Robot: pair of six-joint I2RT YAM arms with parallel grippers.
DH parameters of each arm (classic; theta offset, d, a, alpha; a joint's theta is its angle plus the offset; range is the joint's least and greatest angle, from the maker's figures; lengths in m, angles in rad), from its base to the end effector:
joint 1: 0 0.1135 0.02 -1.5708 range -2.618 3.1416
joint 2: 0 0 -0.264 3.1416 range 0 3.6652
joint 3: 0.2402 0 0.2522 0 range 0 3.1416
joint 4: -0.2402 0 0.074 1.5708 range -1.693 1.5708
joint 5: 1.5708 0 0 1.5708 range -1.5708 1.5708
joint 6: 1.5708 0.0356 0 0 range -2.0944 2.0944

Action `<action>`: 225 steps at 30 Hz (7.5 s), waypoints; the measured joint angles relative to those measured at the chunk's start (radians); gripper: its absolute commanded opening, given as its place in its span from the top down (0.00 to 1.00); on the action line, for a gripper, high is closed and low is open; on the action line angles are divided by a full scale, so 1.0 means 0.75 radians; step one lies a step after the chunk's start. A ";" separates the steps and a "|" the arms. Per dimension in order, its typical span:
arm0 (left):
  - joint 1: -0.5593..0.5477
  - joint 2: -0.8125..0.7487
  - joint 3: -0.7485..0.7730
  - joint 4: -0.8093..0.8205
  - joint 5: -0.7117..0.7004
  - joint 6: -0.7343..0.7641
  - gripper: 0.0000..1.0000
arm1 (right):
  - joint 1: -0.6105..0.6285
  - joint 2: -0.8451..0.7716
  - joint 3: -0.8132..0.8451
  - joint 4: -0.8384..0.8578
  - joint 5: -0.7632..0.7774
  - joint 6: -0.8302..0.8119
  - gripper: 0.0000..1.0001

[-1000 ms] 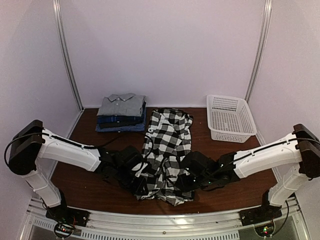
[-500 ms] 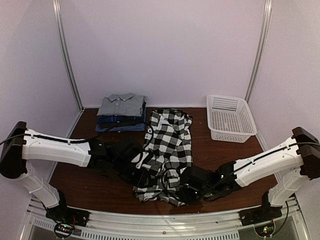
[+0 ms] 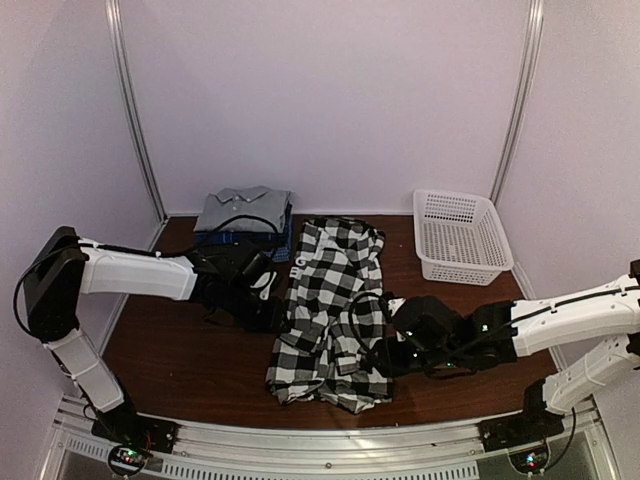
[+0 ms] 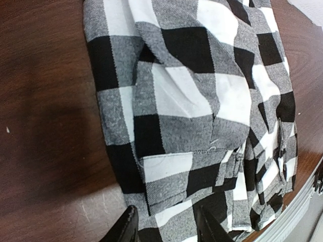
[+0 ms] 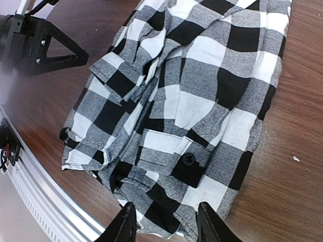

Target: Fold and stack the long sleeve shirts

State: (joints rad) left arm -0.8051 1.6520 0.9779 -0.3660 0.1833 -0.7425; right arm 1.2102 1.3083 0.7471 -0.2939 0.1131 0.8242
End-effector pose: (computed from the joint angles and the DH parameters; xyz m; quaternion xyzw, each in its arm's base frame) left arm 0.2208 -0.2391 0.1766 0.0541 0.9597 -0.2457 0.1251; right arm 0.0964 0.2443 0.2063 -0.1599 0.9216 0.2696 0.2289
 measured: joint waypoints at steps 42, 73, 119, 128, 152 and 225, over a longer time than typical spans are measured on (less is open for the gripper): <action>-0.055 0.114 -0.048 0.122 0.040 -0.063 1.00 | -0.125 -0.120 -0.199 0.108 -0.026 0.052 0.58; -0.071 -0.061 -0.150 0.090 0.067 -0.069 0.60 | -0.172 -0.063 -0.402 0.321 -0.182 0.139 0.53; -0.250 -0.121 -0.522 0.467 0.330 -0.291 0.76 | -0.260 -0.253 -0.767 0.790 -0.452 0.374 0.76; -0.263 -0.258 -0.594 0.456 0.261 -0.368 0.51 | -0.238 -0.343 -0.787 0.715 -0.417 0.400 0.42; -0.174 -0.098 -0.667 0.897 0.344 -0.517 0.78 | -0.238 0.102 -0.674 1.089 -0.515 0.377 0.60; 0.040 -0.278 -0.758 1.071 0.704 -0.720 1.00 | -0.336 0.151 -0.607 1.353 -0.686 0.576 1.00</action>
State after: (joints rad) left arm -0.7753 1.4437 0.4095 0.4374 0.7116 -1.2823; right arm 0.9581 1.4212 0.2920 0.7208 -0.4015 1.2564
